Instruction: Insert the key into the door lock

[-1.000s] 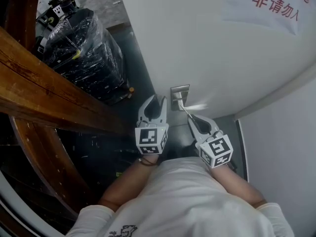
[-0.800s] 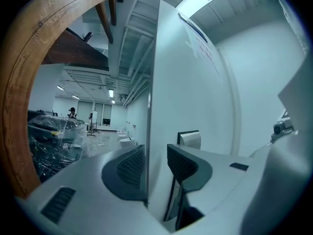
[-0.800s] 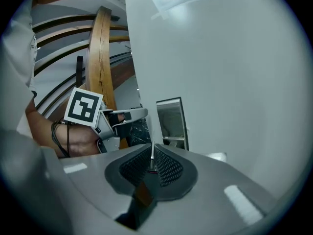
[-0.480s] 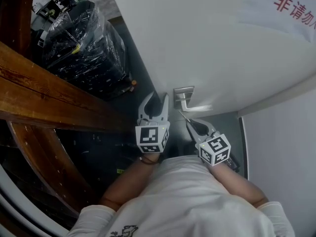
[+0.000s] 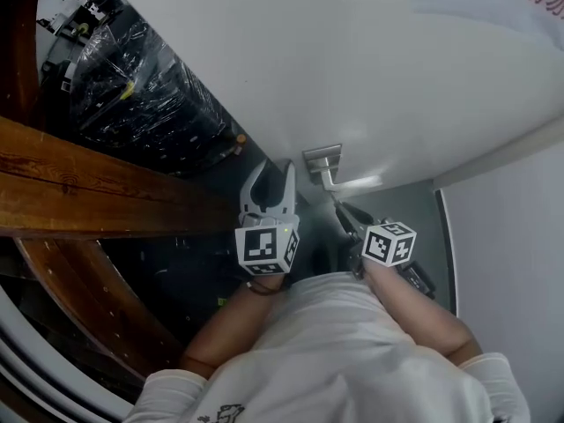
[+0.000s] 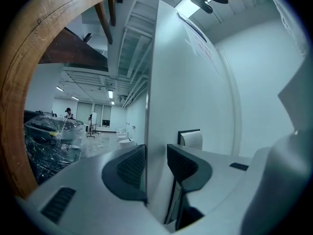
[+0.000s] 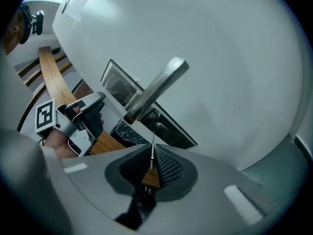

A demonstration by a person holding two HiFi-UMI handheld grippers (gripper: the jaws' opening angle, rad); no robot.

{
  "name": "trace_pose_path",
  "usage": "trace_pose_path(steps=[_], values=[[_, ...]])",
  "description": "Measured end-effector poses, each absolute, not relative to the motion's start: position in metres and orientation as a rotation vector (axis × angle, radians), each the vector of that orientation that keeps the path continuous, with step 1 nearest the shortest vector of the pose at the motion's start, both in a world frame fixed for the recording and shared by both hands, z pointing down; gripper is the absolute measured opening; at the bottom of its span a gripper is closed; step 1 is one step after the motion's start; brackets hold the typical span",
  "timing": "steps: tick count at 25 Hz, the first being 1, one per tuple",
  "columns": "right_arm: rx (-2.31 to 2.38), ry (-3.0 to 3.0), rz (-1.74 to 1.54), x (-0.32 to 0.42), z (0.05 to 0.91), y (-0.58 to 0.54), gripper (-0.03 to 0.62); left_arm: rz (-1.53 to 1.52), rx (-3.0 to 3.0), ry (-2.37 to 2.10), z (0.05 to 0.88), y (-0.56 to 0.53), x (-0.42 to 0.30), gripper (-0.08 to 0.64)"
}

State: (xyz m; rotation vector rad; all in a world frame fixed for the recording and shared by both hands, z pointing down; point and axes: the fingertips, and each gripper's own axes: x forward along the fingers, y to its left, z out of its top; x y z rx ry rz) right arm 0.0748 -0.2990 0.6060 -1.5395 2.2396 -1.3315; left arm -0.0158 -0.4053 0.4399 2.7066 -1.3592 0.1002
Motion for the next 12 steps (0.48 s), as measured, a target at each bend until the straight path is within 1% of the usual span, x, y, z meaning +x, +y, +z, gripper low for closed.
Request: trace_pose_path(steps=[12], values=[[-1.453, 1.963, -1.438, 0.078, 0.626, -0.318, 0.026, 0.111, 2.709, -1.368, 0.441, -0.405, -0.015, 0.129]])
